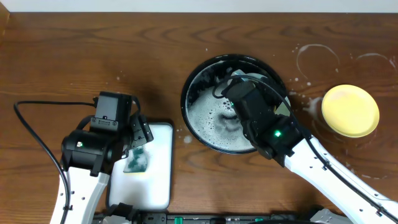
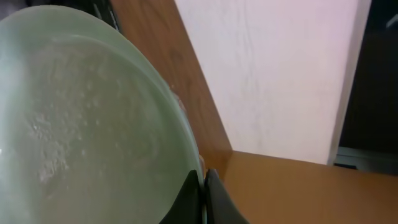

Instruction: Clean dirty plates on tray and stack at the side

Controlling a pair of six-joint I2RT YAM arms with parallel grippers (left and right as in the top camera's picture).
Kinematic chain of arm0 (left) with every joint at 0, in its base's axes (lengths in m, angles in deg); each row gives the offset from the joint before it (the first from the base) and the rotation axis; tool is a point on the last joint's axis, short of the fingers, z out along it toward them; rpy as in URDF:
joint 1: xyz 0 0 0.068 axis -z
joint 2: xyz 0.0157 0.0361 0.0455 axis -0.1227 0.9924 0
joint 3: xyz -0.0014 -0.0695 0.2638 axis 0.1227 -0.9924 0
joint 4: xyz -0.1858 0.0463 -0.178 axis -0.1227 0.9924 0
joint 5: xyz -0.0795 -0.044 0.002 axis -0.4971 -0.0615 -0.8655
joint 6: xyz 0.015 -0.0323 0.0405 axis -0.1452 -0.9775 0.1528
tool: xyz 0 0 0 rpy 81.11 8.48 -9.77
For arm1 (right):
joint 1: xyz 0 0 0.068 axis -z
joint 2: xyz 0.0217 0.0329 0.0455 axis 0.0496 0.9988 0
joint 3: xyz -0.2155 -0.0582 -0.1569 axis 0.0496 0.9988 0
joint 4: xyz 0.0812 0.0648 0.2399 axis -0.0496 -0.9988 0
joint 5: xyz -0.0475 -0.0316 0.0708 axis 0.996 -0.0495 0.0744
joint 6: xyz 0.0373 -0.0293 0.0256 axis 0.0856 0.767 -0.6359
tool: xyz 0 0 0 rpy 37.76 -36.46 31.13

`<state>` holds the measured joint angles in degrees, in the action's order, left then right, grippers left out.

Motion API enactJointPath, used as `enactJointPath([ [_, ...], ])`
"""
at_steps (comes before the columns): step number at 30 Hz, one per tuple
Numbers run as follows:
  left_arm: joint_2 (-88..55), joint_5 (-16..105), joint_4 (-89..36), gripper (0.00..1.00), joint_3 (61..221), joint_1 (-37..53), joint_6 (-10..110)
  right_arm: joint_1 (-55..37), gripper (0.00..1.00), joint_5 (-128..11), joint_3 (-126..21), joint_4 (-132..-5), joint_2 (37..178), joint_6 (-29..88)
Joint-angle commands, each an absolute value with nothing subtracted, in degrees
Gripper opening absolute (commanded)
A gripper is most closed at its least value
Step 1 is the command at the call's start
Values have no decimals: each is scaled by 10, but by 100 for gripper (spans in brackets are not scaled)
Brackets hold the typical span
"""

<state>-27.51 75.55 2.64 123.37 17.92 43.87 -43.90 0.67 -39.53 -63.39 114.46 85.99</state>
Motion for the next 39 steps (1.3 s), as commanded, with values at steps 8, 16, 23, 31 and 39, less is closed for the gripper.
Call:
enactJointPath([
  [8,-276,757,26,82,1243,176,440,-446,1,30,-401,-619,1145,878],
  [16,-276,757,26,82,1243,176,440,-446,1,30,-401,-619,1145,877],
  [23,-276,757,26,82,1243,176,440,-446,1,30,-401,-608,1145,869],
  [31,-276,757,26,82,1243,176,440,-446,1,30,-401,-594,1145,869],
  [39,-276,757,26,82,1243,176,440,-446,1,31,-401,-594,1145,870],
])
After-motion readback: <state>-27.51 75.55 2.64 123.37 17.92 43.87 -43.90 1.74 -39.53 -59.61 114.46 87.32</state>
